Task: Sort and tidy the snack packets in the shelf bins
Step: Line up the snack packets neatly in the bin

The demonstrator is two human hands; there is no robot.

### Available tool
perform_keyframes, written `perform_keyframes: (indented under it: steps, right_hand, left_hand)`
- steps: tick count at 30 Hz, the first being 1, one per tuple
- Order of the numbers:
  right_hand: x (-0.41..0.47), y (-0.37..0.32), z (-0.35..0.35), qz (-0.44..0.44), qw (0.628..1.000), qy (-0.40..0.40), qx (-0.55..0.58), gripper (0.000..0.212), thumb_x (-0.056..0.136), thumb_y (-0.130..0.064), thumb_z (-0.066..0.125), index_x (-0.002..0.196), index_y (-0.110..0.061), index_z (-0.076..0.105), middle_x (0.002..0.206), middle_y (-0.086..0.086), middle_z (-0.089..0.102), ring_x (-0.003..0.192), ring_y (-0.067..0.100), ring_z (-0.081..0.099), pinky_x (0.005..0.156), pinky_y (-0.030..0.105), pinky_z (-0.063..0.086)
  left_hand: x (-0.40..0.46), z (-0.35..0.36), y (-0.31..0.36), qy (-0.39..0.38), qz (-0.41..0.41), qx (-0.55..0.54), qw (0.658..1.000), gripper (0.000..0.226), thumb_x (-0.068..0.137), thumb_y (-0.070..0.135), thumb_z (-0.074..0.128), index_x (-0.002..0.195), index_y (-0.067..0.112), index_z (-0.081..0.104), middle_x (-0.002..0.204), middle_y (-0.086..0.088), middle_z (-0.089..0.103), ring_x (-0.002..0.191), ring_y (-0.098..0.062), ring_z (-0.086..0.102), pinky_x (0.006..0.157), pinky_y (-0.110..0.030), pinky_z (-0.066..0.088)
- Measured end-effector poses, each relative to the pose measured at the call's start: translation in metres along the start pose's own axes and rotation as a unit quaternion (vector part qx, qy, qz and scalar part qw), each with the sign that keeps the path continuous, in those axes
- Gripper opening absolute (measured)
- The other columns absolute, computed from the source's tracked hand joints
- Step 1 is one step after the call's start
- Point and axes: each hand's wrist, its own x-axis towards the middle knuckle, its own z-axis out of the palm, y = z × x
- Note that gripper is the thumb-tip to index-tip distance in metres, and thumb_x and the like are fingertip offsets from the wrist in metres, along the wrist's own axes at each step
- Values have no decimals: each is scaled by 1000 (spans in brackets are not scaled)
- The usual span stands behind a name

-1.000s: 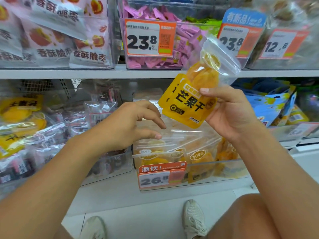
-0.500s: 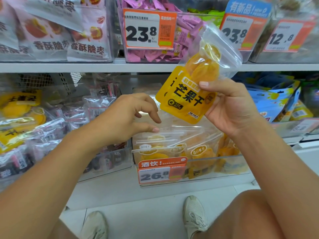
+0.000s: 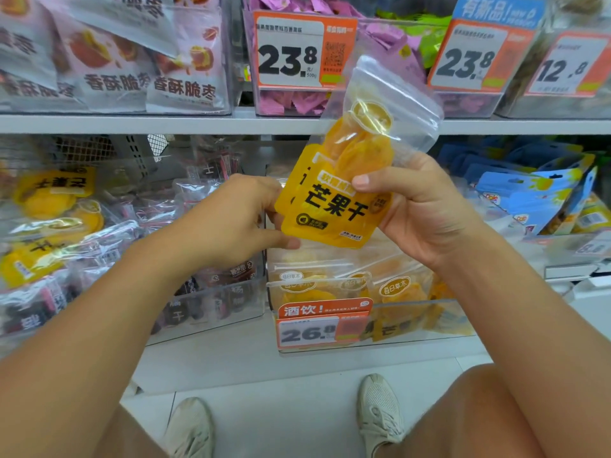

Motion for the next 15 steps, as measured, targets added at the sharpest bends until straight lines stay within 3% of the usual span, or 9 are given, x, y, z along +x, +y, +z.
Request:
perform_keyframes:
  steps: [4,8,12,15]
  right_hand:
    - [-4,4,0,19,993,-31,-109,42,69,6,73,111,4,69,102,20,72,96,34,70,84,45,59]
    - [-12,1,-2,55,961,-57,-264,30,72,10,75,101,5,72,96,18,76,92,32,73,79,34,60]
    - [-17,5,4,104,955,-76,-267,31,78,7,74,107,-1,71,100,14,76,95,30,74,82,35,60]
    - [-16,9,13,110,939,-123,-302,31,84,4,72,114,-2,69,106,14,75,101,29,72,91,35,58]
  left_hand:
    - [-5,-7,-5,-9,3,-5,1000,8,78,11,80,81,17,75,90,8,68,77,-6,64,72,-34,53]
    - [-6,-8,-4,2,-17,-41,999,22,78,17,84,68,27,67,78,14,63,63,-1,59,63,-17,44]
    - [-8,-6,-11,-6,-22,-37,999,6,86,21,78,88,26,76,95,10,71,83,-9,67,78,-34,54]
    - [-9,-7,-9,-3,-30,-20,999,11,89,22,74,99,24,76,102,13,72,95,-4,66,89,-37,54]
